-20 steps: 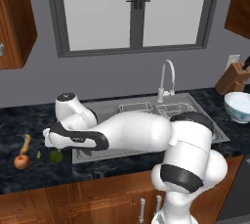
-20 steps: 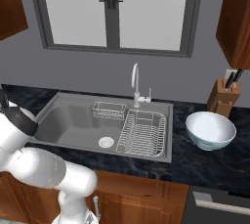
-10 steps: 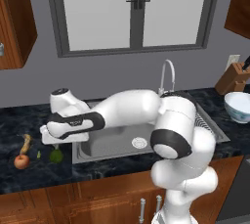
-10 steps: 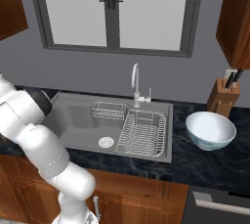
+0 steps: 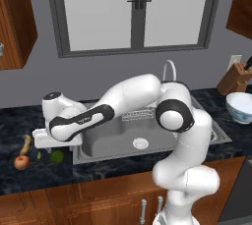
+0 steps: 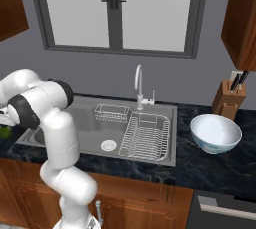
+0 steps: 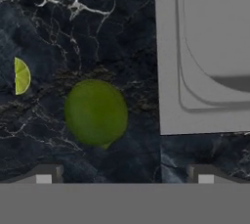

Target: There is a mixed pile of frozen fruits and vegetables on the counter. Locate all the frozen vegetables and place the items in a bowl on the counter. Take all the frozen fruits and defrost them in a running sink.

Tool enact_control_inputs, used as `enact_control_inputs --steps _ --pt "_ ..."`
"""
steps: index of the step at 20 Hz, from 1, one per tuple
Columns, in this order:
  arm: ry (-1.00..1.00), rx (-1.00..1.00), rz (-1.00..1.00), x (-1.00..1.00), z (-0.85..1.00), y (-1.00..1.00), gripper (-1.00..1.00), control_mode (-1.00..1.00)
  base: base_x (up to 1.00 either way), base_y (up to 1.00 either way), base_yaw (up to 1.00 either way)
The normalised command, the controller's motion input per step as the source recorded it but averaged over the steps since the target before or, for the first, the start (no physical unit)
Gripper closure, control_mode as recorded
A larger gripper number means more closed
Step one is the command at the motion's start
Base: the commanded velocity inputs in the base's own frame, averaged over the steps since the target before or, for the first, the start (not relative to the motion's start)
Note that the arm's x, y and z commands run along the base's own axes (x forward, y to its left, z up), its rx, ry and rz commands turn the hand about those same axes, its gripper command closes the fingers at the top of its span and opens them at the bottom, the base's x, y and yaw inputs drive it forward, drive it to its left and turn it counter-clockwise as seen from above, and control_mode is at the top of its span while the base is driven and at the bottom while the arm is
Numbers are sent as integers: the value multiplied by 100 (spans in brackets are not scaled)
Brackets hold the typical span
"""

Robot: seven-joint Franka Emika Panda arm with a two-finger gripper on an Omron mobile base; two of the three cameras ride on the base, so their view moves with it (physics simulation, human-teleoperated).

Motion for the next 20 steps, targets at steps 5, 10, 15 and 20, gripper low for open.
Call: enact_control_inputs --steps 5,10,15,20 --pt "0 0 0 0 0 0 -100 -100 0 0 0" --pt "0 0 0 0 0 0 -100 -100 0 0 0" --pt "-4 0 2 7 -18 0 -100 -100 0 0 0" --pt "-9 0 0 32 -15 0 -100 -100 0 0 0"
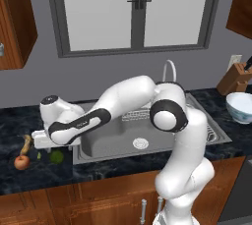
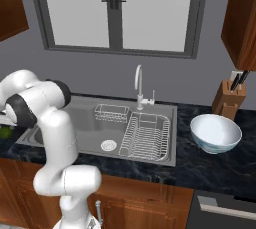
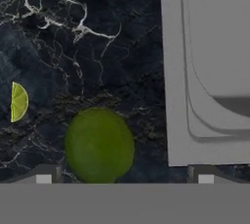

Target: There is a mixed pile of frozen fruits and vegetables on the counter. Locate all the frozen vegetables and place the items in a bowl on the counter. Take all the frozen fruits and defrost them in a running sink.

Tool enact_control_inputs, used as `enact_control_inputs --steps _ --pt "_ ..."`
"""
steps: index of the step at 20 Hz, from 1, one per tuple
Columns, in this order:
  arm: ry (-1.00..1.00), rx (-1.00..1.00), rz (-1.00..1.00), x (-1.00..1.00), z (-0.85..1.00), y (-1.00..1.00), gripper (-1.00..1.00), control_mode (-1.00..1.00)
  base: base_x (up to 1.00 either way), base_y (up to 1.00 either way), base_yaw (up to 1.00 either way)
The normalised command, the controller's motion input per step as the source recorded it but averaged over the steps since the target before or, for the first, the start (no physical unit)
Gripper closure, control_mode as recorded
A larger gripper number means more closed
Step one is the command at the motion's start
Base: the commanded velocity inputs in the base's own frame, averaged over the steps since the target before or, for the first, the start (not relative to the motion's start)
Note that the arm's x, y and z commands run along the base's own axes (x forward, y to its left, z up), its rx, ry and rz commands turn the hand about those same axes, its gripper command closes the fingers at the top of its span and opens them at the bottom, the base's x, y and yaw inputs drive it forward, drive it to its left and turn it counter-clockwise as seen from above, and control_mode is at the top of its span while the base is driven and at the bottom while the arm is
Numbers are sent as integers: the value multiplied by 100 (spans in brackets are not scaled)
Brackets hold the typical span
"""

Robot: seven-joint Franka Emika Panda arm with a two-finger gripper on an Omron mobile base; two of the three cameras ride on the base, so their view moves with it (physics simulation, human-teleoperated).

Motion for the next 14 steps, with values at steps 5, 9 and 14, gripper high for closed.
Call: enact_control_inputs --steps 5,9,14 --pt "4 -1 0 21 0 28 -100 -100 0 0 0" --pt "9 -2 0 1 0 39 -100 -100 0 0 0" --pt "11 0 1 0 -3 3 -100 -100 0 0 0"
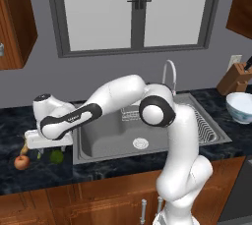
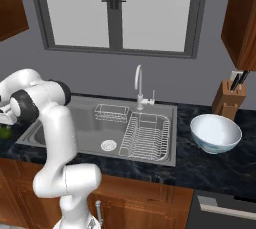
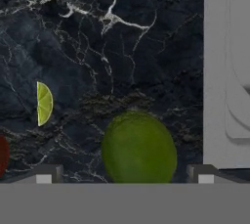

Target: There is a mixed pile of frozen fruits and vegetables on the counter. Locate all the frozen vegetables and place the items in a bowl on the counter. Take all the frozen fruits and defrost them in a running sink.

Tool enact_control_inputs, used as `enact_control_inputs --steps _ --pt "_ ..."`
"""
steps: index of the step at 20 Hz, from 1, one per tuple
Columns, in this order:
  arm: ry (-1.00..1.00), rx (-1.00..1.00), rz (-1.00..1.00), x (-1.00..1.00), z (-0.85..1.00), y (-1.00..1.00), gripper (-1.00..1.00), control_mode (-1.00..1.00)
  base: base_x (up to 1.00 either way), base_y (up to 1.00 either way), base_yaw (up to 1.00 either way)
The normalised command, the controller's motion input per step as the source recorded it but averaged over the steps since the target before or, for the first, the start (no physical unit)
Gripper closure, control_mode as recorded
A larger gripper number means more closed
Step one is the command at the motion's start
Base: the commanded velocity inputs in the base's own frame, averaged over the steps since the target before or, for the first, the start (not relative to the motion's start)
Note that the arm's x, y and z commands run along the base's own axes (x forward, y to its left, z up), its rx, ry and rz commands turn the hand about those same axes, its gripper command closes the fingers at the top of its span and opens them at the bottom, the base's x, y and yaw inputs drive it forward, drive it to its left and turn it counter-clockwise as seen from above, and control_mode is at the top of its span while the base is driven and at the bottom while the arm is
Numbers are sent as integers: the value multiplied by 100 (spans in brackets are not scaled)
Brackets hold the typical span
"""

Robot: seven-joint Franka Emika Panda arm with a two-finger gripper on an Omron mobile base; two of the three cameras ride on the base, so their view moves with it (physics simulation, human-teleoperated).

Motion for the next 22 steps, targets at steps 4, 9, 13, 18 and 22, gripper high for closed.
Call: enact_control_inputs --steps 4,9,13,18,22 --pt "3 0 1 0 -16 -6 -100 -100 0 0 0" --pt "-2 0 3 0 -25 -3 -100 -100 0 0 0" --pt "0 0 0 -1 -30 -17 -100 -100 0 0 0" --pt "3 0 0 -5 -11 -10 -100 -100 0 0 0" --pt "6 0 0 -6 -18 -1 100 -100 0 0 0"
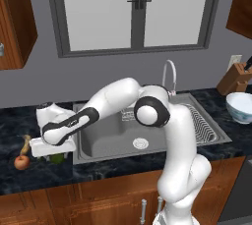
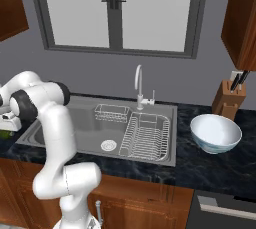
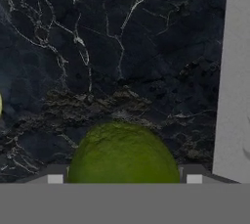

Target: There is a mixed pile of frozen fruits and vegetables on the counter. Locate all the frozen vegetables and place the items in a bowl on the counter. Take all the frozen fruits and defrost them in a running sink.

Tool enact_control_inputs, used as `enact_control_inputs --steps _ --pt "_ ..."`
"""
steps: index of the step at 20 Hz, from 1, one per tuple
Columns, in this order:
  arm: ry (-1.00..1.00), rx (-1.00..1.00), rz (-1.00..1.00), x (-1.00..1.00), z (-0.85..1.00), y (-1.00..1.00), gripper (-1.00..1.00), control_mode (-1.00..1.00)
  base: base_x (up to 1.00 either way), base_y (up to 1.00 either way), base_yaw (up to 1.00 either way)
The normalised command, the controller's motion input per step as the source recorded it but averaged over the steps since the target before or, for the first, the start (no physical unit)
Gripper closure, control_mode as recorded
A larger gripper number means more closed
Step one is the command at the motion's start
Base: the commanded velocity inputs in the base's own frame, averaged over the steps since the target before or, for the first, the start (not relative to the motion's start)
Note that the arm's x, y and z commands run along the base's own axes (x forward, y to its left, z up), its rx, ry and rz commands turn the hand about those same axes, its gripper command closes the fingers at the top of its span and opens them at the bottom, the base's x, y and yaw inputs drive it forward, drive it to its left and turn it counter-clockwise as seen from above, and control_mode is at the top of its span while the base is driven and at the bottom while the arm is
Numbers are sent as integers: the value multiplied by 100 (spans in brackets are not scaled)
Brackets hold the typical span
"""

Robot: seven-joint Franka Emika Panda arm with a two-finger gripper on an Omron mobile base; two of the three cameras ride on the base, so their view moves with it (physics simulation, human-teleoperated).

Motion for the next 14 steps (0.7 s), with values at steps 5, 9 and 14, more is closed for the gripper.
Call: enact_control_inputs --steps 5,9,14 --pt "1 0 1 -4 -3 0 100 -100 0 0 0" --pt "4 0 4 -9 6 0 100 -100 0 0 0" --pt "4 -2 1 -22 58 -39 100 -100 0 0 0"
